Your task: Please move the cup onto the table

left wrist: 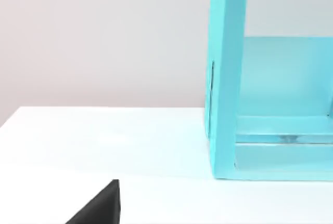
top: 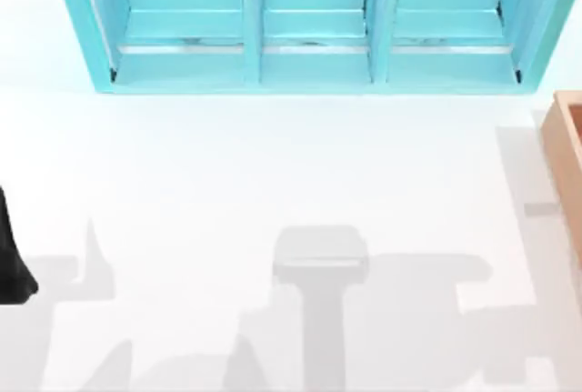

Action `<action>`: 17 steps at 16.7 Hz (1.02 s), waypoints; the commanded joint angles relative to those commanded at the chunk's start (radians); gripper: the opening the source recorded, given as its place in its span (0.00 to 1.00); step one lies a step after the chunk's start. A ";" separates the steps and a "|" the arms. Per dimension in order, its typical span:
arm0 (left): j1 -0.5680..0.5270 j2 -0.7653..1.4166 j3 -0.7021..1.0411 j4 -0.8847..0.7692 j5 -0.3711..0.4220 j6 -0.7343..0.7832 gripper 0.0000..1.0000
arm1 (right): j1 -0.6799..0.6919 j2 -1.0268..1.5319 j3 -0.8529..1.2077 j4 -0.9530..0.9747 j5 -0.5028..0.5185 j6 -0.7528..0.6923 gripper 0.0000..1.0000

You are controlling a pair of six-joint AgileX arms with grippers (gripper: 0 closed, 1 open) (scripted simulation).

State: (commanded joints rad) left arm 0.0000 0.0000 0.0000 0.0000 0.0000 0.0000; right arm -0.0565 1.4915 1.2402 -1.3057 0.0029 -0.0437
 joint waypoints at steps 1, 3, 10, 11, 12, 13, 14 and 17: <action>0.000 0.000 0.000 0.000 0.000 0.000 1.00 | 0.033 0.001 0.010 0.005 0.006 0.032 0.00; 0.000 0.000 0.000 0.000 0.000 0.000 1.00 | 0.130 0.013 0.038 0.009 0.019 0.126 0.00; 0.000 0.000 0.000 0.000 0.000 0.000 1.00 | 0.664 0.119 0.128 -0.023 0.042 0.631 0.00; 0.000 0.000 0.000 0.000 0.000 0.000 1.00 | 0.726 0.132 0.140 -0.027 0.044 0.694 0.00; 0.000 0.000 0.000 0.000 0.000 0.000 1.00 | 0.778 0.144 0.150 -0.030 0.046 0.748 0.00; 0.000 0.000 0.000 0.000 0.000 0.000 1.00 | 0.819 0.154 0.159 -0.033 0.047 0.792 0.00; 0.000 0.000 0.000 0.000 0.000 0.000 1.00 | 0.850 0.165 0.167 -0.037 0.046 0.827 0.00; 0.000 0.000 0.000 0.000 0.000 0.000 1.00 | 0.882 0.189 0.184 -0.050 0.041 0.879 0.00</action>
State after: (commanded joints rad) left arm 0.0000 0.0000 0.0000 0.0000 0.0000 0.0000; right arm 0.8257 1.6802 1.4247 -1.3562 0.0442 0.8348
